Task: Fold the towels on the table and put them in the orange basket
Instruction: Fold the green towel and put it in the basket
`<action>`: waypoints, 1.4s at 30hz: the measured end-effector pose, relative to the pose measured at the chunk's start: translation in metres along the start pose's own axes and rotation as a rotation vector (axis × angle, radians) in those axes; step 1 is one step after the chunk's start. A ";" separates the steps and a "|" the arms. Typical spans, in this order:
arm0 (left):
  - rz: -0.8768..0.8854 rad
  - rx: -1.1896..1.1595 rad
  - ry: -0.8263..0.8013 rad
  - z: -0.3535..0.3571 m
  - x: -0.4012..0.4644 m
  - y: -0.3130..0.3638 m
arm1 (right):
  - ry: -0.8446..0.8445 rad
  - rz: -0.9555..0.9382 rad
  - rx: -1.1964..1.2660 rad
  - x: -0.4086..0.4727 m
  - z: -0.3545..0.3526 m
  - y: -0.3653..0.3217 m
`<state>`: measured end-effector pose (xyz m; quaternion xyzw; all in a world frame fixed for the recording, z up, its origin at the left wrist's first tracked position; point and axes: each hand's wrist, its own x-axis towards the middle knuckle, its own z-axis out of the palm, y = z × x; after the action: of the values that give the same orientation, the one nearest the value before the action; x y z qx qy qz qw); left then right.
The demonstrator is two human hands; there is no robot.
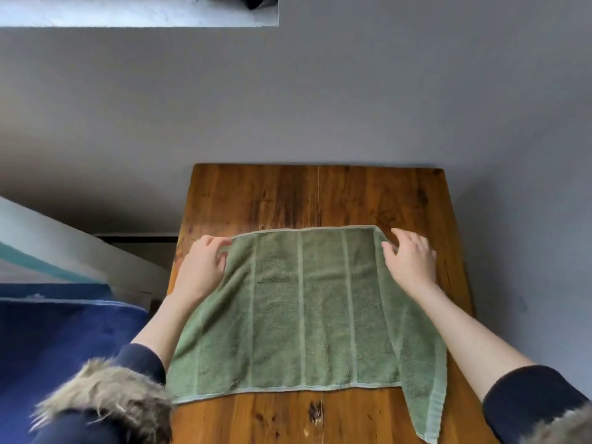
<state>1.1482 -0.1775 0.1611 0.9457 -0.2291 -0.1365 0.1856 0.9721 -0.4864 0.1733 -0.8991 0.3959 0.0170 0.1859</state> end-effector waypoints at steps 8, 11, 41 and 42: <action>-0.022 0.011 0.042 0.044 -0.023 -0.073 | -0.249 -0.221 -0.041 -0.058 0.113 -0.080; 0.083 0.074 0.079 0.059 -0.021 -0.092 | -0.261 -0.285 -0.098 -0.073 0.148 -0.104; 0.167 0.272 0.234 0.057 0.056 -0.113 | -0.016 -0.262 -0.292 -0.089 0.218 -0.102; 0.198 0.254 0.146 0.067 0.047 -0.105 | -0.013 -0.263 -0.291 -0.089 0.219 -0.101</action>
<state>1.2062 -0.1327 0.0491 0.9418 -0.3225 -0.0182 0.0932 1.0095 -0.2853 0.0181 -0.9604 0.2671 0.0553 0.0571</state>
